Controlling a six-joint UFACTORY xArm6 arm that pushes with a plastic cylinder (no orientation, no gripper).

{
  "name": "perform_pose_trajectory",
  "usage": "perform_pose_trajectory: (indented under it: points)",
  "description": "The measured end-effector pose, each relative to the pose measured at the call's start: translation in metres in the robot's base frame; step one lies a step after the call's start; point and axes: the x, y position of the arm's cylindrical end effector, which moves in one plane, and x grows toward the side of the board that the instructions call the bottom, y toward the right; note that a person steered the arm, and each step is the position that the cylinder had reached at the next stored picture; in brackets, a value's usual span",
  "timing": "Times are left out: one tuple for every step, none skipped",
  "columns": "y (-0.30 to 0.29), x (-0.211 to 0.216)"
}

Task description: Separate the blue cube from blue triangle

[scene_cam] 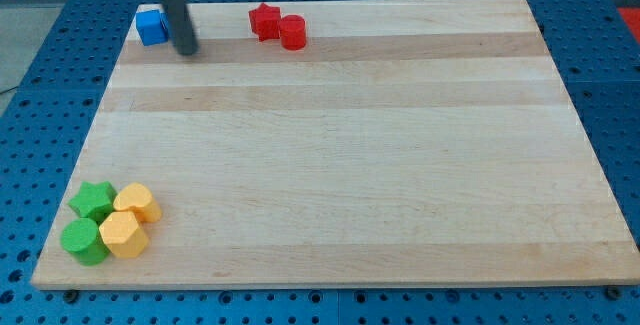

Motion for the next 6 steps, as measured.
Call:
perform_pose_trajectory:
  points:
    - [-0.072, 0.0]
    - [-0.075, 0.0]
    - [-0.075, -0.015]
    - [-0.075, -0.057]
    - [-0.068, -0.064]
    - [-0.042, -0.03]
